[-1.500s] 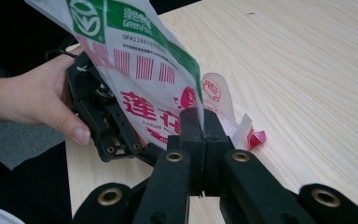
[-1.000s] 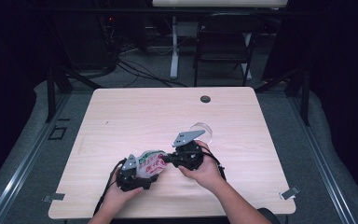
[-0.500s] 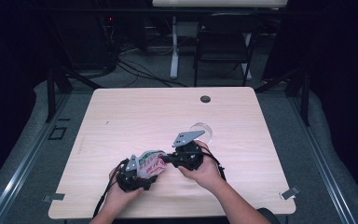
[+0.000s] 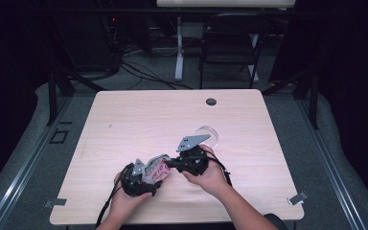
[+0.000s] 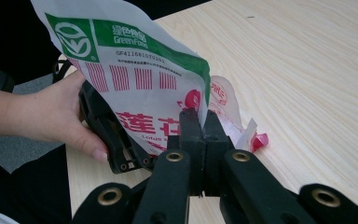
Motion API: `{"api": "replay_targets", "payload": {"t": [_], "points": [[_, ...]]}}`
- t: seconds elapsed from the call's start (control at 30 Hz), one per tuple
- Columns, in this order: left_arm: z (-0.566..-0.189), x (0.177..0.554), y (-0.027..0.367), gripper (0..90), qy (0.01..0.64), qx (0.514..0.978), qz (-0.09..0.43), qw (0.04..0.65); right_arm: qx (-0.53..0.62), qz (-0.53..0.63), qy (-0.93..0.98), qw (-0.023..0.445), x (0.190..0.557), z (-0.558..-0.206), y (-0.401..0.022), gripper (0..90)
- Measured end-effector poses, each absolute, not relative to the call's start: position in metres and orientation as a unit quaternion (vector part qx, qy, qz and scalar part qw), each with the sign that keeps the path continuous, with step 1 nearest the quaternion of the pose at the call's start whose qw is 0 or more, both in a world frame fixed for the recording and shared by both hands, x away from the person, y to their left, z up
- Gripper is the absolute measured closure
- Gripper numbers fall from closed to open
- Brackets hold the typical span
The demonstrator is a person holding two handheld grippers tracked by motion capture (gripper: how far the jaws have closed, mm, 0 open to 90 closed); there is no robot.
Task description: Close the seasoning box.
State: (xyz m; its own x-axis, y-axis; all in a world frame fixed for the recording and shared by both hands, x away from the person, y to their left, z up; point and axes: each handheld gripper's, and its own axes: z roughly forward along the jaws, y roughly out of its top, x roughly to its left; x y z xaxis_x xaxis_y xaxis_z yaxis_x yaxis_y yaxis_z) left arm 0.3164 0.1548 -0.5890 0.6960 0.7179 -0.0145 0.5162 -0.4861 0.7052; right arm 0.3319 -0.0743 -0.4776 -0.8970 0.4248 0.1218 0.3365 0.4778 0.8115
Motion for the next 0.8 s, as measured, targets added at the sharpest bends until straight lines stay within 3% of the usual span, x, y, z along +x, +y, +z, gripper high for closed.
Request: {"api": "replay_targets", "payload": {"t": [0.3,0.8], "points": [[-0.5880,0.3157,0.1544,36.0,0.348,0.850,0.140,0.369,0.222,0.458,0.859,0.051,0.3325,-0.4775,-0.0746,90.0],[-0.5874,0.3158,0.1573,51.8,0.358,0.842,0.142,0.379,0.222,0.461,0.858,0.047,0.3329,-0.4780,-0.0747,90.0]]}}
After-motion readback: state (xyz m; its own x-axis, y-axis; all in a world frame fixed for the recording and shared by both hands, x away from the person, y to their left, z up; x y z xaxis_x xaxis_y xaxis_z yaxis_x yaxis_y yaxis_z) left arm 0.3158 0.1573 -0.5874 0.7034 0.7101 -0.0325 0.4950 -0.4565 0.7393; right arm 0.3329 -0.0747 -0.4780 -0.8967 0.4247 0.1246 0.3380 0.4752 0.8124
